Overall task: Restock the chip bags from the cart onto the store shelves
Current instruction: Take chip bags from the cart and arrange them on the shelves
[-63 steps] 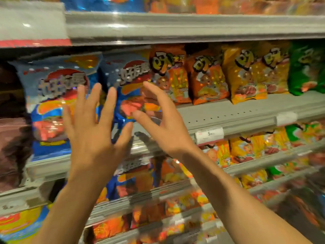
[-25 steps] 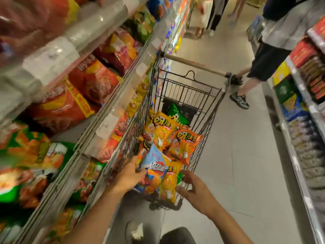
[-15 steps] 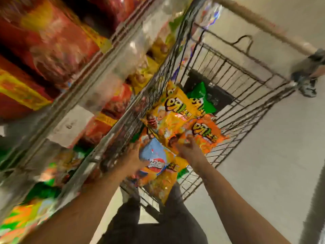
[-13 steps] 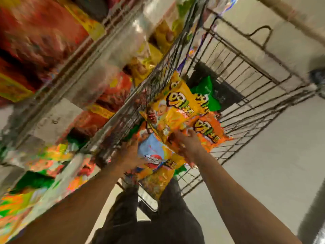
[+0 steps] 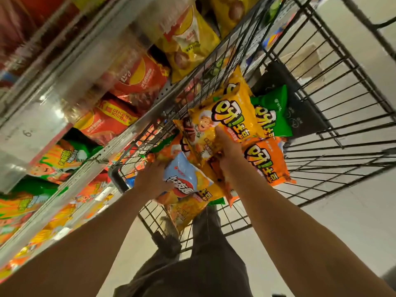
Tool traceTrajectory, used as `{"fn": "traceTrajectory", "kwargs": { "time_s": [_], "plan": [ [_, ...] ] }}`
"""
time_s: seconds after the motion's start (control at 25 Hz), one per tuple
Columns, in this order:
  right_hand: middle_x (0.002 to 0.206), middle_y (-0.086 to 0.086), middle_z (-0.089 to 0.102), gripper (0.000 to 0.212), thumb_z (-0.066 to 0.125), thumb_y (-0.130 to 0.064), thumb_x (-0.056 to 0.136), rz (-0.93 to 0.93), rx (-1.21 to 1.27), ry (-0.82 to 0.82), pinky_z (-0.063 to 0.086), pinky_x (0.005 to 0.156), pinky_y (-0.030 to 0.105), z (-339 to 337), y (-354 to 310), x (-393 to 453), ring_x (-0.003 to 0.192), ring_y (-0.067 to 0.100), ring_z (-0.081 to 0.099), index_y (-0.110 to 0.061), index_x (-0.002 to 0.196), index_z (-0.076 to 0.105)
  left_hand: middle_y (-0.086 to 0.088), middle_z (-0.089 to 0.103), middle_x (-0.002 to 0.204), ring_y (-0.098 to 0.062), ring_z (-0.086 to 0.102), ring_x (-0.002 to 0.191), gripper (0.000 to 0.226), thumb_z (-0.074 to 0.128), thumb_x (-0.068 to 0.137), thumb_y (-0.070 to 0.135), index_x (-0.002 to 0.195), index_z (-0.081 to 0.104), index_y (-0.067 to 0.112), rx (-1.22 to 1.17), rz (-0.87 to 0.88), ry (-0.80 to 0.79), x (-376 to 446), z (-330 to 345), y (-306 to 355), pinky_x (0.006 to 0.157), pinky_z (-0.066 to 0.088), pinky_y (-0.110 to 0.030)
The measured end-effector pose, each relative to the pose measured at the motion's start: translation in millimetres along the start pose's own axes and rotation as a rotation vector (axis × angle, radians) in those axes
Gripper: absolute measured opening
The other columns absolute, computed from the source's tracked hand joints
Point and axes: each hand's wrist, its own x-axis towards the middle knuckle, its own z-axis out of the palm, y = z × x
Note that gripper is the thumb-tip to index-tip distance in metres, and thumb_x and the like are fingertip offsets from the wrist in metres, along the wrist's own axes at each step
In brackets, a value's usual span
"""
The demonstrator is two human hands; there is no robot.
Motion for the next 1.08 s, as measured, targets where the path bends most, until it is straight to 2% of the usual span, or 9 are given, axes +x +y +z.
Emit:
{"fn": "traceTrajectory", "kwargs": {
  "time_s": [0.12, 0.24, 0.44, 0.52, 0.68, 0.84, 0.92, 1.0, 1.08],
  "plan": [
    [0.135, 0.009, 0.064, 0.069, 0.085, -0.026, 0.081, -0.058, 0.054, -0.035, 0.049, 0.106, 0.052, -12, 0, -3, 0.124, 0.033, 0.06, -0.018, 0.141, 0.051, -0.011, 0.069, 0.11, -0.033, 0.064, 0.103, 0.049, 0.081, 0.081, 0.038, 0.117, 0.065, 0.009, -0.198, -0.018, -0.016, -9, -9, -2, 0.086, 0.053, -0.046],
    [0.138, 0.013, 0.062, 0.069, 0.083, -0.02, 0.083, -0.122, 0.061, -0.021, 0.045, 0.108, 0.06, -29, -3, -19, 0.126, 0.036, 0.059, -0.015, 0.143, 0.049, -0.011, 0.074, 0.093, -0.033, 0.069, 0.089, 0.038, 0.081, 0.083, 0.038, 0.105, 0.07, 0.009, -0.371, -0.003, -0.004, -18, -16, -7, 0.079, 0.055, -0.047],
    [0.13, 0.01, 0.068, 0.058, 0.079, -0.013, 0.087, -0.423, 0.106, 0.027, 0.055, 0.097, 0.049, -67, -6, -75, 0.12, 0.032, 0.065, -0.012, 0.138, 0.051, -0.013, 0.037, 0.067, -0.021, 0.041, 0.061, 0.039, 0.08, 0.084, 0.04, 0.078, 0.051, 0.015, -0.646, 0.05, 0.087, -42, -20, -19, 0.059, 0.033, -0.038],
    [0.127, 0.008, 0.07, 0.058, 0.08, -0.015, 0.086, -0.575, 0.074, 0.059, 0.055, 0.098, 0.048, -82, -4, -105, 0.117, 0.029, 0.067, -0.013, 0.137, 0.053, -0.009, 0.038, 0.071, -0.018, 0.041, 0.062, 0.037, 0.079, 0.085, 0.039, 0.082, 0.048, 0.02, -0.78, 0.087, 0.144, -58, -23, -23, 0.055, 0.037, -0.036],
    [0.112, -0.006, 0.076, 0.056, 0.087, -0.024, 0.077, -0.859, -0.066, 0.114, 0.06, 0.089, 0.043, -107, 15, -180, 0.102, 0.015, 0.073, -0.025, 0.126, 0.061, 0.009, 0.037, 0.046, -0.011, 0.043, 0.042, 0.041, 0.079, 0.083, 0.041, 0.069, 0.046, 0.022, -0.898, 0.227, 0.294, -104, -34, -29, 0.045, 0.036, -0.023],
    [0.109, -0.007, 0.076, 0.053, 0.089, -0.024, 0.075, -1.055, -0.212, 0.116, 0.061, 0.087, 0.045, -128, 41, -262, 0.099, 0.013, 0.074, -0.028, 0.121, 0.063, 0.011, 0.066, 0.075, -0.012, 0.063, 0.065, 0.019, 0.077, 0.081, 0.05, 0.084, 0.069, 0.034, -1.0, 0.46, 0.393, -166, -59, -23, 0.057, 0.051, -0.025],
    [0.109, -0.009, 0.077, 0.054, 0.089, -0.029, 0.075, -1.165, -0.291, 0.097, 0.061, 0.081, 0.036, -137, 53, -307, 0.099, 0.013, 0.074, -0.03, 0.123, 0.063, 0.001, 0.064, 0.092, -0.02, 0.062, 0.079, 0.031, 0.077, 0.083, 0.05, 0.098, 0.067, 0.024, -1.064, 0.537, 0.442, -200, -71, -21, 0.069, 0.052, -0.03],
    [0.103, -0.016, 0.077, 0.057, 0.09, -0.037, 0.073, -1.217, -0.325, 0.094, 0.059, 0.069, 0.021, -148, 68, -356, 0.093, 0.008, 0.074, -0.032, 0.123, 0.063, -0.005, 0.064, 0.088, -0.023, 0.062, 0.074, 0.022, 0.078, 0.081, 0.052, 0.089, 0.068, 0.034, -1.07, 0.606, 0.515, -239, -80, -22, 0.065, 0.054, -0.03],
    [0.1, -0.017, 0.077, 0.053, 0.089, -0.044, 0.071, -1.238, -0.354, 0.087, 0.059, 0.066, 0.021, -159, 78, -399, 0.089, 0.007, 0.075, -0.034, 0.118, 0.065, 0.015, 0.073, 0.085, -0.008, 0.067, 0.067, 0.026, 0.078, 0.07, 0.065, 0.088, 0.07, 0.048, -1.12, 0.626, 0.548, -278, -87, -22, 0.054, 0.054, -0.019]
  ]
}}
